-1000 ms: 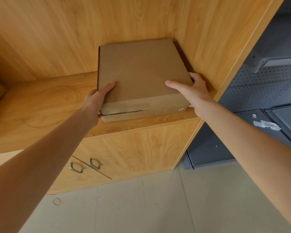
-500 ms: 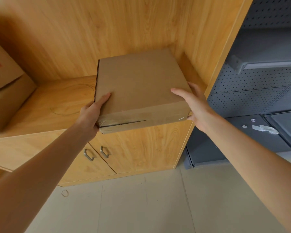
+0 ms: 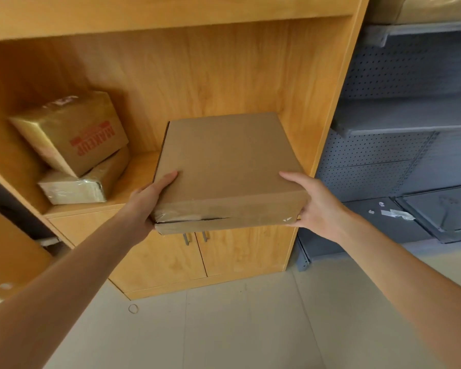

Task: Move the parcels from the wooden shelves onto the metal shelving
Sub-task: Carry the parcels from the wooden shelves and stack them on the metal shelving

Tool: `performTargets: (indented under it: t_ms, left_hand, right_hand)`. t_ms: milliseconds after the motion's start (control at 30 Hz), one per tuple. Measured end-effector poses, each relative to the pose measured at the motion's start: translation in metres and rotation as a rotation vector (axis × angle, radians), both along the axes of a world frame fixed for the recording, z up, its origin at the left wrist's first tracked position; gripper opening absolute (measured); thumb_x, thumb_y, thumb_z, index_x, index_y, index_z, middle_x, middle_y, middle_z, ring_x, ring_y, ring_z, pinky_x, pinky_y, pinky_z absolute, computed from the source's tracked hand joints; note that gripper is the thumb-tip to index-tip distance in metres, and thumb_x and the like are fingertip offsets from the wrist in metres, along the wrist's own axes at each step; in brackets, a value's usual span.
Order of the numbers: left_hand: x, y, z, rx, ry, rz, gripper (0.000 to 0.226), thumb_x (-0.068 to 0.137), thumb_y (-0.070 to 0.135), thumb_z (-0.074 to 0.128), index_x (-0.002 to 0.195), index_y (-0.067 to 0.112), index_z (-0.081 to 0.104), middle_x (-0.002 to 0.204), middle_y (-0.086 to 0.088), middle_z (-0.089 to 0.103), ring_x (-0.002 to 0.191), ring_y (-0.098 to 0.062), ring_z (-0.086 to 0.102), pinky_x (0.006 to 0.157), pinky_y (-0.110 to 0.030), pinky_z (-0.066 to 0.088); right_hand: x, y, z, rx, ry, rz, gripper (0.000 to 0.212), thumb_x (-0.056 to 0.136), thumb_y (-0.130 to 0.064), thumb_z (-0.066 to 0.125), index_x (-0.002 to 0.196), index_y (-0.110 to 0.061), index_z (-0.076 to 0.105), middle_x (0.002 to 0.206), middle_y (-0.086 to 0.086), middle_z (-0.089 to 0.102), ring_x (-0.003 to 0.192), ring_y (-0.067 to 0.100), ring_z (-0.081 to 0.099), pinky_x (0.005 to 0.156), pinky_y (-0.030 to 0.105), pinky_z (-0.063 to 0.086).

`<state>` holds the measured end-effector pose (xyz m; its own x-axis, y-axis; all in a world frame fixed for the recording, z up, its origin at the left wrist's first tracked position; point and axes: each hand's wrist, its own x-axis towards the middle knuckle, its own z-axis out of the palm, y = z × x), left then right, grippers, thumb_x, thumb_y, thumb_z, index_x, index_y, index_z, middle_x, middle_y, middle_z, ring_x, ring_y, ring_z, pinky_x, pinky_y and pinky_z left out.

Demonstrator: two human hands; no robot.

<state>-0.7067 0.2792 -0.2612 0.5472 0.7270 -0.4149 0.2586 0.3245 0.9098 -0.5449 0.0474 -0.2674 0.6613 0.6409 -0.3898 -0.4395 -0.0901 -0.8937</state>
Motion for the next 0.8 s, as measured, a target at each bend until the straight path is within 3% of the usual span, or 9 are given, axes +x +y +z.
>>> performTargets:
  t_ms: [100, 200, 367, 467, 533, 633, 700, 800]
  left_hand:
    - [-0.049, -0.010, 0.031, 0.007, -0.008, -0.059, 0.058, 0.074, 0.045, 0.074, 0.122, 0.017, 0.058, 0.111, -0.006, 0.067, 0.100, -0.025, 0.064, 0.080, -0.039, 0.053]
    - [-0.087, -0.022, 0.054, 0.021, 0.012, -0.067, 0.054, 0.075, 0.042, 0.073, 0.119, 0.015, 0.057, 0.111, -0.008, 0.066, 0.102, -0.028, 0.063, 0.090, -0.042, 0.051]
    - [-0.127, -0.044, 0.090, 0.031, 0.012, -0.098, 0.079, 0.066, 0.045, 0.079, 0.134, 0.019, 0.047, 0.117, -0.006, 0.063, 0.102, -0.027, 0.062, 0.084, -0.040, 0.052]
    - [-0.137, -0.063, 0.120, 0.130, -0.041, -0.102, 0.078, 0.072, 0.044, 0.076, 0.139, 0.023, 0.041, 0.123, -0.004, 0.058, 0.102, -0.023, 0.059, 0.087, -0.039, 0.050]
    - [-0.145, -0.085, 0.137, 0.366, -0.059, -0.130, 0.079, 0.078, 0.048, 0.070, 0.144, 0.025, 0.033, 0.132, 0.000, 0.050, 0.105, -0.014, 0.052, 0.090, -0.033, 0.043]
    - [-0.157, -0.126, 0.159, 1.133, -0.031, -0.263, 0.091, 0.072, 0.073, 0.059, 0.146, 0.028, 0.028, 0.145, 0.008, 0.035, 0.124, -0.009, 0.037, 0.103, -0.033, 0.032]
    - [-0.157, -0.149, 0.166, 1.606, 0.027, -0.393, 0.099, 0.069, 0.082, 0.050, 0.147, 0.026, 0.027, 0.147, 0.002, 0.036, 0.134, -0.018, 0.034, 0.111, -0.041, 0.026]
    - [-0.148, -0.180, 0.181, 1.972, 0.166, -0.448, 0.117, 0.058, 0.083, 0.058, 0.150, 0.024, 0.017, 0.145, -0.012, 0.041, 0.134, -0.033, 0.039, 0.108, -0.051, 0.032]
  right_hand:
    - [-0.055, -0.010, 0.026, 0.027, 0.030, -0.069, 0.038, 0.080, -0.036, 0.069, 0.117, -0.027, 0.061, 0.116, 0.001, 0.068, 0.108, 0.022, 0.062, 0.093, 0.046, 0.050]
    - [-0.102, -0.025, 0.048, 0.032, 0.080, -0.120, 0.037, 0.080, -0.035, 0.068, 0.115, -0.024, 0.063, 0.110, 0.002, 0.070, 0.103, 0.021, 0.064, 0.087, 0.041, 0.052]
    - [-0.143, -0.051, 0.089, 0.054, 0.145, -0.176, 0.039, 0.077, -0.034, 0.070, 0.113, -0.020, 0.065, 0.100, 0.004, 0.072, 0.097, 0.024, 0.066, 0.083, 0.038, 0.052]
    - [-0.153, -0.065, 0.121, 0.068, 0.137, -0.177, 0.038, 0.077, -0.033, 0.071, 0.112, -0.020, 0.066, 0.098, 0.004, 0.073, 0.097, 0.025, 0.066, 0.085, 0.042, 0.053]
    - [-0.158, -0.078, 0.142, 0.058, 0.119, -0.171, 0.038, 0.077, -0.033, 0.071, 0.112, -0.020, 0.066, 0.100, 0.006, 0.073, 0.098, 0.026, 0.067, 0.085, 0.043, 0.054]
    - [-0.163, -0.099, 0.173, 0.016, 0.064, -0.161, 0.040, 0.077, -0.035, 0.071, 0.113, -0.020, 0.065, 0.106, 0.008, 0.071, 0.101, 0.028, 0.065, 0.086, 0.045, 0.053]
    - [-0.167, -0.112, 0.195, -0.015, 0.045, -0.164, 0.038, 0.077, -0.037, 0.071, 0.111, -0.019, 0.063, 0.105, 0.009, 0.068, 0.100, 0.029, 0.064, 0.082, 0.042, 0.054]
    - [-0.174, -0.123, 0.230, -0.047, 0.024, -0.176, 0.041, 0.075, -0.040, 0.073, 0.108, -0.020, 0.060, 0.104, 0.010, 0.065, 0.098, 0.029, 0.063, 0.077, 0.040, 0.053]
